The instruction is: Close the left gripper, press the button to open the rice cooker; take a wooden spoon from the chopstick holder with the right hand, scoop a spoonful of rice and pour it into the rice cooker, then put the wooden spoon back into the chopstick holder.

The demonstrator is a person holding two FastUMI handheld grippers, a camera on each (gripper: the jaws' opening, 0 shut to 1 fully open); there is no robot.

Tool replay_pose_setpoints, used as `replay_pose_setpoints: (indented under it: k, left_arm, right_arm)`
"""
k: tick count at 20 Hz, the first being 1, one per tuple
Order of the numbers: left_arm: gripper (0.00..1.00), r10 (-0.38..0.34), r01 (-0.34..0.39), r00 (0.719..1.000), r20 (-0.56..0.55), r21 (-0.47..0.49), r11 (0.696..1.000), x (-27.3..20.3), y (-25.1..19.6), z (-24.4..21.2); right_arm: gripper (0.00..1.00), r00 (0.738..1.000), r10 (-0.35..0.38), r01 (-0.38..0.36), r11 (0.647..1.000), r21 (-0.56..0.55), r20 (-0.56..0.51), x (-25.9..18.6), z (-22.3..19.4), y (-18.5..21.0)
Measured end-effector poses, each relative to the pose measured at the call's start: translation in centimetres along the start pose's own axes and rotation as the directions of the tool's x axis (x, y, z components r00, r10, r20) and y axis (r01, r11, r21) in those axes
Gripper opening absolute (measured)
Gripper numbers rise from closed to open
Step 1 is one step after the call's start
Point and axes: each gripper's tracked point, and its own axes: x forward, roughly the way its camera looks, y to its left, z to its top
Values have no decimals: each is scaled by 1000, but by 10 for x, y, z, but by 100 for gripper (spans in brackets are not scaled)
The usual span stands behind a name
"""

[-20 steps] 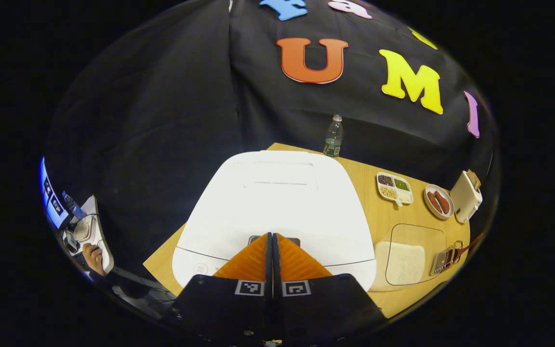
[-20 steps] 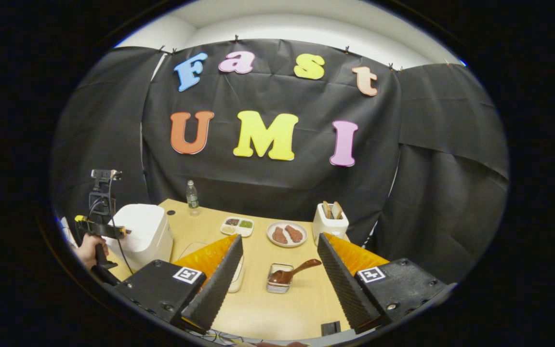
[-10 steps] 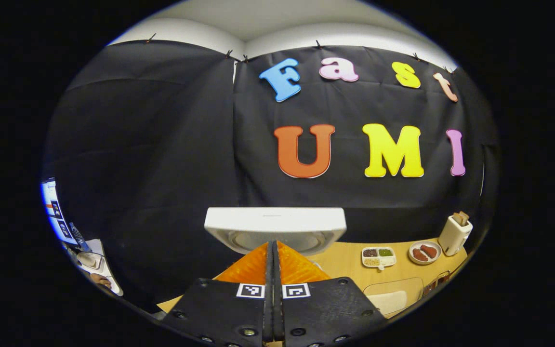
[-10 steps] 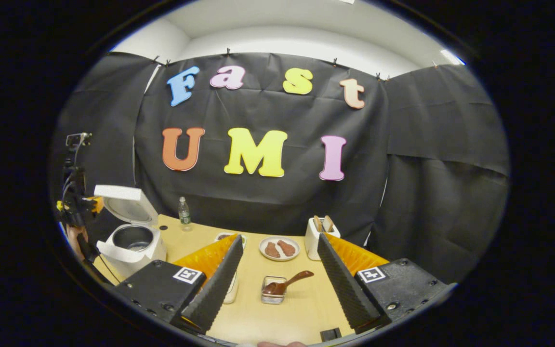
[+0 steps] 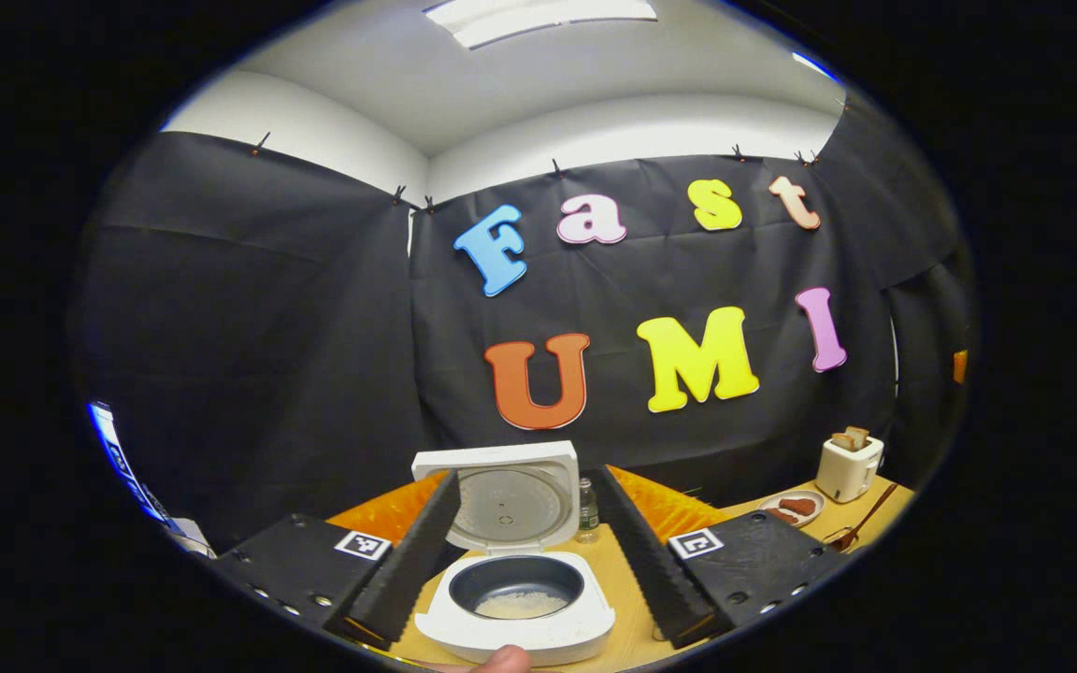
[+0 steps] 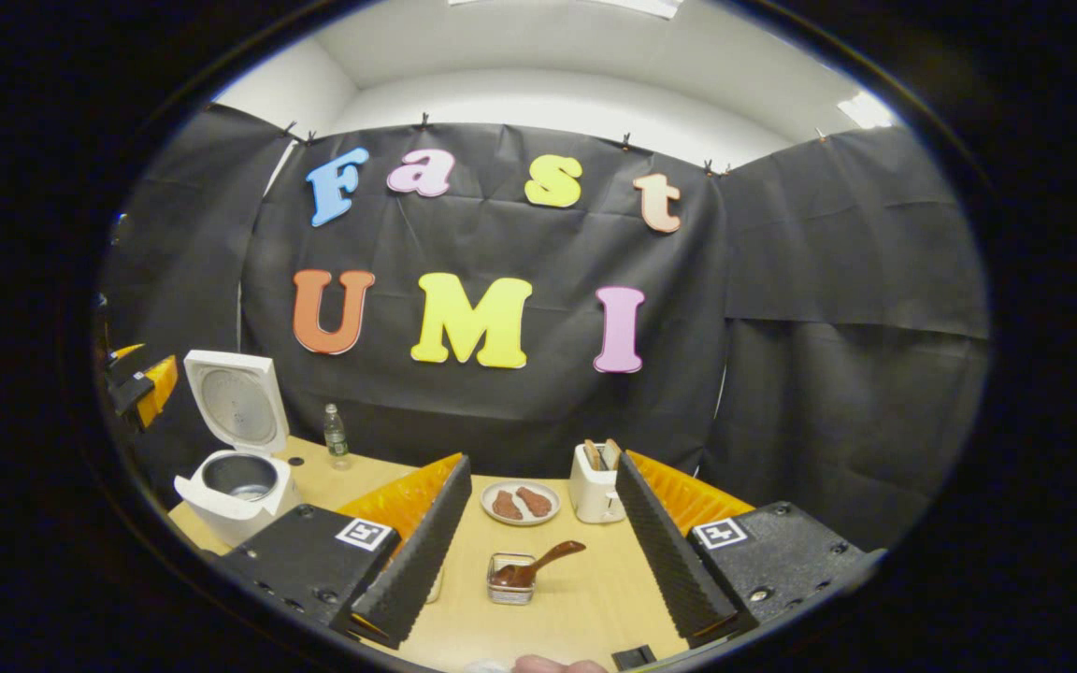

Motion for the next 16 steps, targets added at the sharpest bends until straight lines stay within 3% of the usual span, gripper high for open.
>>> replay_pose_setpoints:
  k: [1, 4, 5, 6, 8, 16]
  left_arm:
    - [96, -7, 7, 1000, -4, -12, 1000, -5, 0, 2]
    - [95, -21, 21, 1000, 7, -22, 1000, -14, 1, 12]
    - [90, -26, 26, 1000, 7, -26, 999, -17, 1, 15]
    - [95, -35, 35, 999, 3, -32, 999, -19, -1, 16]
    - [95, -53, 53, 999, -7, -43, 998, -22, -7, 15]
    - [95, -85, 83, 996, -42, -36, 996, -30, -16, 12]
  right_arm:
    - [100, 1000, 0, 0, 1000, 5, 5, 0, -1, 0]
    - [99, 1000, -5, 5, 1000, 13, 7, -1, -6, -4]
    - [100, 1000, -8, 8, 1000, 19, 11, -2, -7, -4]
    - [99, 1000, -12, 12, 1000, 19, 15, -1, -8, -4]
    - [99, 1000, -26, 25, 1000, 17, 8, 2, -18, -8]
    - [100, 995, -24, 35, 993, 114, -98, 37, -107, -15]
